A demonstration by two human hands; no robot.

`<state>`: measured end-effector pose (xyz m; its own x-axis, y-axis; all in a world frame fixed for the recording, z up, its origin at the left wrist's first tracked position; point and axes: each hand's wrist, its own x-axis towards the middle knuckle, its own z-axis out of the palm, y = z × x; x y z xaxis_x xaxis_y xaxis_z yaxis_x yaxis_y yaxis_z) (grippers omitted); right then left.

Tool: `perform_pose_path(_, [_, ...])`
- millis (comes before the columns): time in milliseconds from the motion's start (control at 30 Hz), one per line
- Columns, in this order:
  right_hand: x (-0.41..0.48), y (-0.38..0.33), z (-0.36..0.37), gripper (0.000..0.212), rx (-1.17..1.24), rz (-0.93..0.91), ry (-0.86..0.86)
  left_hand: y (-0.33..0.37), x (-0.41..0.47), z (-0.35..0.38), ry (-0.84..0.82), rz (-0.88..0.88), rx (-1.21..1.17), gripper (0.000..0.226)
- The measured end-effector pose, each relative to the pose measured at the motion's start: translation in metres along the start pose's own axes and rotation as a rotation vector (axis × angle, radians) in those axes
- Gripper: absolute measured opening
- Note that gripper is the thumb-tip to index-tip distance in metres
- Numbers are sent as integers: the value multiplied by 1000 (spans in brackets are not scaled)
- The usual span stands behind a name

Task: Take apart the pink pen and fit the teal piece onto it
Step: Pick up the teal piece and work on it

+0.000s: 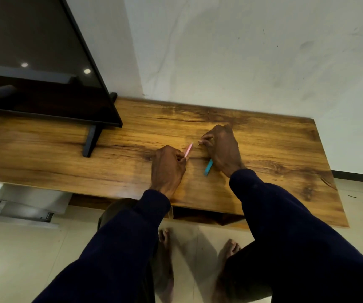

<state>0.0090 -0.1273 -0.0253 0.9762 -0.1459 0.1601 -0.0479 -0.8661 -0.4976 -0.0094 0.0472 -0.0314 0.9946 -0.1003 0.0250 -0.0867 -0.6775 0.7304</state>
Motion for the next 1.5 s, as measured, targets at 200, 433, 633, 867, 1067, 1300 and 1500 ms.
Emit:
perform_pose_path(200, [-5,9,-20,11,62,21,58,5,-2,2,24,7,25,24])
perform_pose_path(433, [-13,28,-37,10,47,44,49,5,-7,3,55,-10,2,28])
perform_pose_path(633, [-19,45,-38,9,49,98,28,5,-11,0,54,-16,5,29])
perform_pose_path(867, [-17,45,-30,15,102,97,-13,8,-17,1,122,8,-8,30])
perform_pose_path(1067, [-18,40,-24,18,113,61,-27,29,-26,27,42,77,-25,23])
perform_pose_path(1300, [-19,42,-23,8,105,64,-46,46,-27,42,-57,148,134,27])
perform_pose_path(1500, [-22,39,-27,7,154,122,-58,44,-24,38,-26,132,146,21])
